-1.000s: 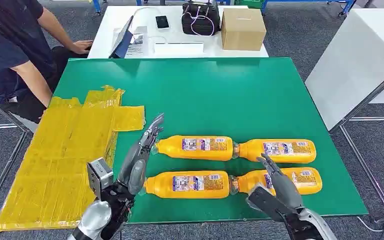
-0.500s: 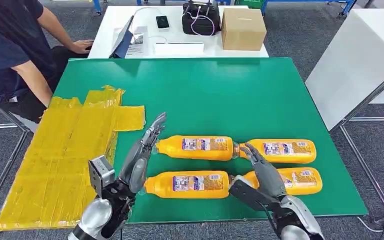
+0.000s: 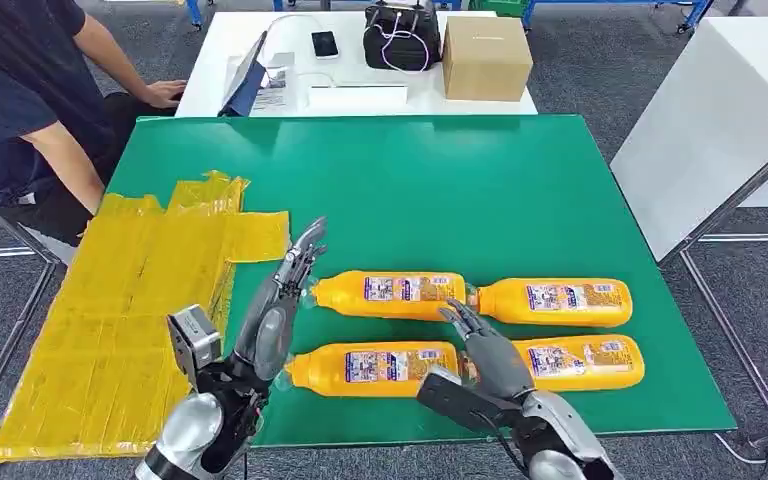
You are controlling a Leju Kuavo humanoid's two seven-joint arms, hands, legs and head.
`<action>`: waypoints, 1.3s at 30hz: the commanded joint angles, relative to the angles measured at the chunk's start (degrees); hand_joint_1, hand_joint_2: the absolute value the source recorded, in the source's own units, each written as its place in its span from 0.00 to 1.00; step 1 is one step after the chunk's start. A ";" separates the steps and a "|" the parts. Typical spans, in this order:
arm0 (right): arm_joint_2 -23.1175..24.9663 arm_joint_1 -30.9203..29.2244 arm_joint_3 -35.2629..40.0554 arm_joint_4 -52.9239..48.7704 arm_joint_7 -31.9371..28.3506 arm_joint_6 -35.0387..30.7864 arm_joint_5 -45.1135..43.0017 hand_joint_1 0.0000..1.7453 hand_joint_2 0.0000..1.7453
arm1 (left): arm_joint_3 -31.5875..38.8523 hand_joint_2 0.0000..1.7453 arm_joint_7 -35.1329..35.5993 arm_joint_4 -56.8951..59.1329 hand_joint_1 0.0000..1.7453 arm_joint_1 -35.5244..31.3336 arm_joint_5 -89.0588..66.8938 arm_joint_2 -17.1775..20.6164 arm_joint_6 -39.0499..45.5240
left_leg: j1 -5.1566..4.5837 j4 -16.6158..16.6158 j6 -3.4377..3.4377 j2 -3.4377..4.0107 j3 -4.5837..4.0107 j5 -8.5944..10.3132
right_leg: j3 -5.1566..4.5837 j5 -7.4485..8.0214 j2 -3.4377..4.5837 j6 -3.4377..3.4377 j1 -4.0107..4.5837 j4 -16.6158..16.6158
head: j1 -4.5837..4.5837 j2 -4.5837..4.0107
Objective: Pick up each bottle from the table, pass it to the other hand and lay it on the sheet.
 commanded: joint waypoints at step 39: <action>5.92 -17.31 22.13 32.70 -3.86 7.23 0.70 0.86 1.00 | -5.15 0.00 1.31 4.53 0.00 -7.60 4.71 -1.29 1.94 | 0.15 -0.11 -0.10 0.38 0.83 0.07 | 0.59 0.15 0.16 -0.23 0.09 -0.12 | 0.00 0.00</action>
